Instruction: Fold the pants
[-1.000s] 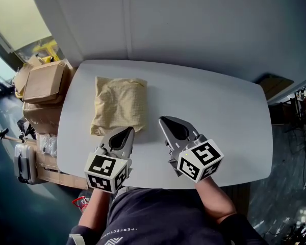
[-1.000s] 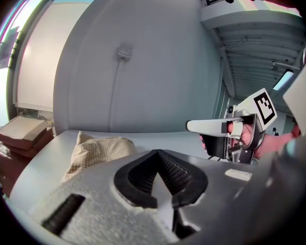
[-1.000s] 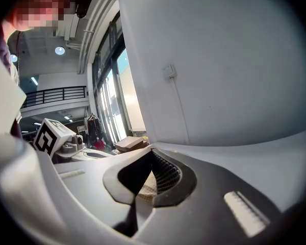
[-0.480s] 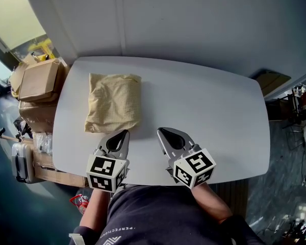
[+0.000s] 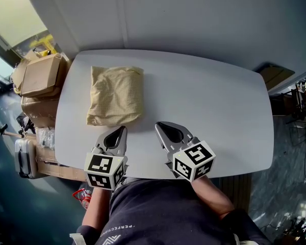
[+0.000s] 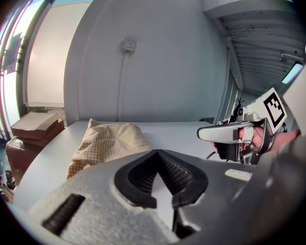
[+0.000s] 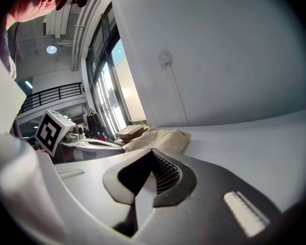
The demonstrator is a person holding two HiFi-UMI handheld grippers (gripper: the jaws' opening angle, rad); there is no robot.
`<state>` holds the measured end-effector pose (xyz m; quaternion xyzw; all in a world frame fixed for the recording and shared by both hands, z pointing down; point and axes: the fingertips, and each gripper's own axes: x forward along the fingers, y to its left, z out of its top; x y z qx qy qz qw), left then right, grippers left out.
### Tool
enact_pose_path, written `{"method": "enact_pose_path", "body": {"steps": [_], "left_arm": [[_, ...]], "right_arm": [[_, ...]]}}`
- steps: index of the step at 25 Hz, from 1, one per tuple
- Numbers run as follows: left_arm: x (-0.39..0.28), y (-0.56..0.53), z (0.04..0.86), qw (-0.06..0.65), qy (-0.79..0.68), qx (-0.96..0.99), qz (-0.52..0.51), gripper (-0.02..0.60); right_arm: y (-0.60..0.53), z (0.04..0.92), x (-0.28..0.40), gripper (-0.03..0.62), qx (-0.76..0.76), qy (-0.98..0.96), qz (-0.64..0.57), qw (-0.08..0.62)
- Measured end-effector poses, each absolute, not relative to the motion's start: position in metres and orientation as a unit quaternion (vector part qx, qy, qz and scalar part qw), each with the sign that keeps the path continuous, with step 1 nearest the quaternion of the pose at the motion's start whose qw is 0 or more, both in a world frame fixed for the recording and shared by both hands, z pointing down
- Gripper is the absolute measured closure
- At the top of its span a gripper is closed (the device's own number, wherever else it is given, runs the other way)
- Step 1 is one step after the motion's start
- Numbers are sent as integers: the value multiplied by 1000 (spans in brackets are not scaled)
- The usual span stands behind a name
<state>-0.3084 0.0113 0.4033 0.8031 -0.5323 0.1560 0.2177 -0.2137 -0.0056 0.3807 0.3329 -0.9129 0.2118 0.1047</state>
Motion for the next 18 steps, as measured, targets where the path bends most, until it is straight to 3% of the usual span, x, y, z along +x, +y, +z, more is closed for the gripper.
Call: {"method": "enact_pose_path", "body": {"steps": [18], "left_arm": [[-308, 12, 416, 235, -524, 800, 172, 588]], "right_arm": [[-6, 392, -225, 594, 315, -904, 270, 102]]}}
